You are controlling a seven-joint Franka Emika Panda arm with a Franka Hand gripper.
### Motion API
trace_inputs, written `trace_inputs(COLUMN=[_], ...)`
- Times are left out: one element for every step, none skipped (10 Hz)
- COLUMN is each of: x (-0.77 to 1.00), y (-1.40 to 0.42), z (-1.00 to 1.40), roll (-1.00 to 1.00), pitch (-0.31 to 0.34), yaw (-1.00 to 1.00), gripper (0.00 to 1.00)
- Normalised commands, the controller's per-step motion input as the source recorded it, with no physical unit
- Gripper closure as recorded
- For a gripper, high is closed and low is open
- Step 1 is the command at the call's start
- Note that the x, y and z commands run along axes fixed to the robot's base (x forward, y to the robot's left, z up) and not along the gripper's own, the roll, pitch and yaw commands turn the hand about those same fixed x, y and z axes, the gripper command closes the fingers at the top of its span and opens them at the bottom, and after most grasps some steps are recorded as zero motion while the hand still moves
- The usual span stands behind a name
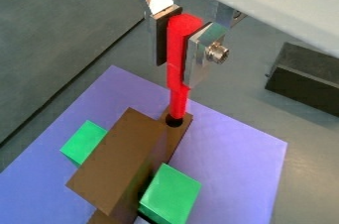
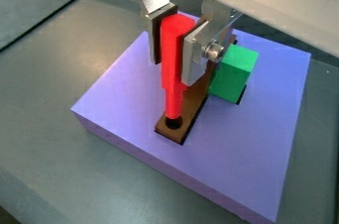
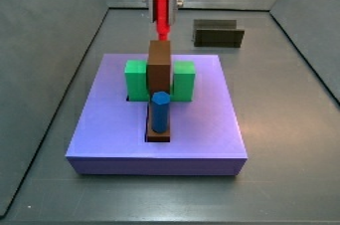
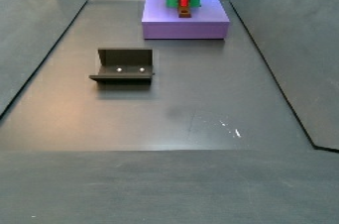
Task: Pick up the red object. Move up. Move to above the board. Insert the red object.
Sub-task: Insert the red object.
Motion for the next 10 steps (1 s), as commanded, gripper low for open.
trace_inputs(x=[-0.01,0.00,0.03,0.00,0.00,0.00,0.00,0.00,0.16,0.17], y=[0.00,0.00,0.00,0.00,0.00,0.00,0.00,0.00,0.00,0.00], z=[-0.18,-0.19,-0.23,-0.22,-0.21,-0.19,-0.18,-0.16,-0.04,-0.07], roll=[0.00,0.00,0.00,0.00,0.00,0.00,0.00,0.00,0.00,0.05], pitch=[0.000,0.000,0.000,0.000,0.000,0.000,0.000,-0.001,0.000,0.000], yaw=[0.00,0.00,0.00,0.00,0.00,0.00,0.00,0.00,0.00,0.00], gripper=[1.00,1.00,1.00,1.00,1.00,1.00,1.00,1.00,1.00,1.00])
